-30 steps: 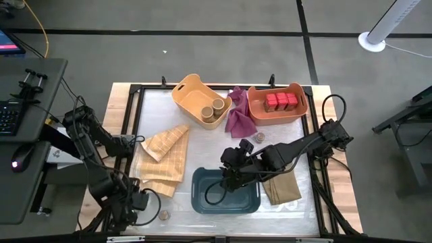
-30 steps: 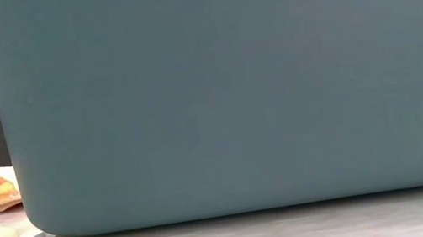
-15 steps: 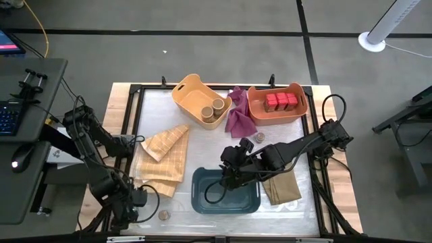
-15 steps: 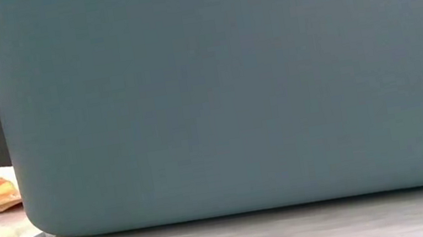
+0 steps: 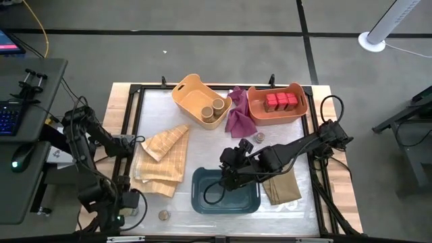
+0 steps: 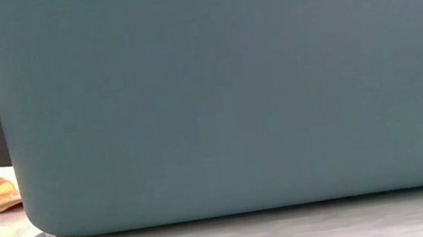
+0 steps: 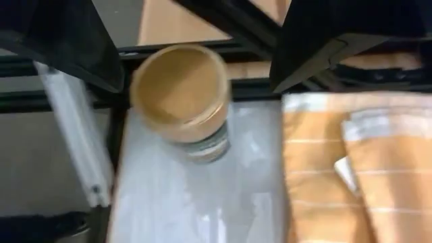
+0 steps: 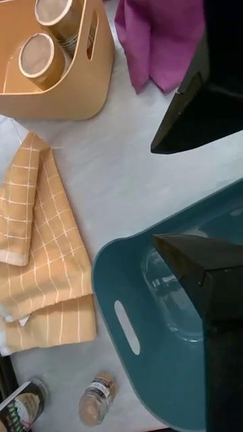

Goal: Sort spices by type
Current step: Put the brown seasoning bottle into the yellow bin

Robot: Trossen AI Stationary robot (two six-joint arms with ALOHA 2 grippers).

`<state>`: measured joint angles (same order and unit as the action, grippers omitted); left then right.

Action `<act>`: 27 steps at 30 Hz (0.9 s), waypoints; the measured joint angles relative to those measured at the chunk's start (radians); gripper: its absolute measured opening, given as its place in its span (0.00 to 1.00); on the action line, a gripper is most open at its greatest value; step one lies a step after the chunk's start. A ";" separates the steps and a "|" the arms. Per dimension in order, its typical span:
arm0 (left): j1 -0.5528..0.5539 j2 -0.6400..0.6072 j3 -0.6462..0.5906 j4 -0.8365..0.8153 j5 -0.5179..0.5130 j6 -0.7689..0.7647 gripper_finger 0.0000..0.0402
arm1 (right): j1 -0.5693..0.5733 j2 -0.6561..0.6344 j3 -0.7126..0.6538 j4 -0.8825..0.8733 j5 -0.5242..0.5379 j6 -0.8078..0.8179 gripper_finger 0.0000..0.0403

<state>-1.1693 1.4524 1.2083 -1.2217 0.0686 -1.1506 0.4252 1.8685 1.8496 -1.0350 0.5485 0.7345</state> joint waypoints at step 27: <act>-0.038 0.014 -0.067 0.106 -0.046 -0.016 0.89 | 0.000 0.001 0.000 0.000 -0.001 0.000 0.50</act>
<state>-1.2072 1.4661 1.1412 -1.1152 0.0225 -1.1667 0.4252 1.8690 1.8492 -1.0351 0.5472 0.7345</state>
